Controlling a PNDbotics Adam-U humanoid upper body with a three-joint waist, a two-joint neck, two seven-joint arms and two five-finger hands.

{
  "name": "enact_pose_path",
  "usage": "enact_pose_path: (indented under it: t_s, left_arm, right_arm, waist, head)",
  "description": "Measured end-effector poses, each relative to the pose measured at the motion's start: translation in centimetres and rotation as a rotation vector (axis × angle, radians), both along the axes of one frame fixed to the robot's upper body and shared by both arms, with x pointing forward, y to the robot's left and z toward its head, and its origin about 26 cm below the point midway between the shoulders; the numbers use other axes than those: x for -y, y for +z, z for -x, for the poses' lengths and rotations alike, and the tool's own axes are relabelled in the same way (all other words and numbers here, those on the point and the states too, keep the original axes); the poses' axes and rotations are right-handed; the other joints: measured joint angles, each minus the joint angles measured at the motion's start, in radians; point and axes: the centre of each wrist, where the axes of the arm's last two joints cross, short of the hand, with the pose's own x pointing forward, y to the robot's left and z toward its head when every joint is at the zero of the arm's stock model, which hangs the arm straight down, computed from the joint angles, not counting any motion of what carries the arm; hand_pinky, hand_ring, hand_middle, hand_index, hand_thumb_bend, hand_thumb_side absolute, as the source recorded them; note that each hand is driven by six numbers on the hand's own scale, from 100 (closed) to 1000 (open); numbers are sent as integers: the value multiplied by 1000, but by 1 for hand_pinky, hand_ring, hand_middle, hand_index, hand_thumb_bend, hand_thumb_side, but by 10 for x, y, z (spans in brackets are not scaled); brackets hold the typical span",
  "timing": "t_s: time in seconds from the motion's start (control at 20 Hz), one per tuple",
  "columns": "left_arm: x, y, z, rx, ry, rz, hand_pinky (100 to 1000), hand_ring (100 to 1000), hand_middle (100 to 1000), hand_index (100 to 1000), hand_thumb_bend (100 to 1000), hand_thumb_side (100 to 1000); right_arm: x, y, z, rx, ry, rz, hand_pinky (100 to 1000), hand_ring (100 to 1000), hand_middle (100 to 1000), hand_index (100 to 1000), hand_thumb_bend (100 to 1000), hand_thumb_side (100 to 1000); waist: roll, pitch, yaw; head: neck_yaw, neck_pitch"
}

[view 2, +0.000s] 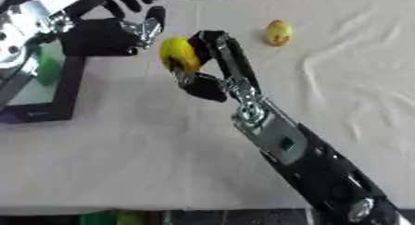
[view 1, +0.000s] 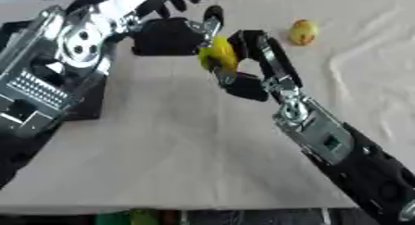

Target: Pick up the objects with one hand, pass them to the other hand, and then place them into the box on the other side of the table.

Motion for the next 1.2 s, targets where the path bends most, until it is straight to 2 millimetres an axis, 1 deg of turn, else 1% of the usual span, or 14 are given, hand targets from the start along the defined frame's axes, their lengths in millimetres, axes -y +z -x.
enact_pose_path:
  t_s: [0.3, 0.5, 0.6, 0.7, 0.9, 1.2]
  left_arm:
    - [7, -10, -12, -22, 37, -65, 773, 781, 750, 818, 100, 577]
    - [12, -14, -18, -22, 46, -89, 783, 790, 757, 828, 105, 570]
    - [14, -18, -21, -24, 54, -103, 792, 797, 764, 837, 121, 548]
    - [15, -22, -26, -25, 65, -123, 803, 806, 769, 850, 144, 560]
    - [18, -28, -32, -23, 70, -168, 826, 825, 774, 869, 218, 592]
    - [19, -33, -39, -19, 75, -216, 849, 841, 781, 876, 264, 606]
  right_arm:
    - [-2, -4, -2, 24, -3, 14, 526, 483, 351, 499, 100, 100]
    - [-4, -6, -4, 30, -16, 14, 528, 485, 352, 500, 100, 100]
    - [-6, -6, -4, 35, -25, 16, 528, 485, 352, 498, 100, 100]
    - [-8, -6, -3, 40, -32, 16, 529, 486, 352, 496, 100, 100]
    - [-10, -4, -3, 58, -50, 18, 531, 488, 353, 494, 100, 100]
    - [-11, -2, -3, 86, -80, 15, 531, 487, 352, 492, 100, 100]
  waist:
    - [4, 0, 5]
    - [7, 0, 6]
    - [7, 0, 6]
    - [8, 0, 6]
    - [9, 0, 7]
    - [10, 0, 9]
  head:
    - [0, 1]
    - [0, 1]
    - [0, 1]
    - [0, 2]
    - [0, 9]
    - [1, 10]
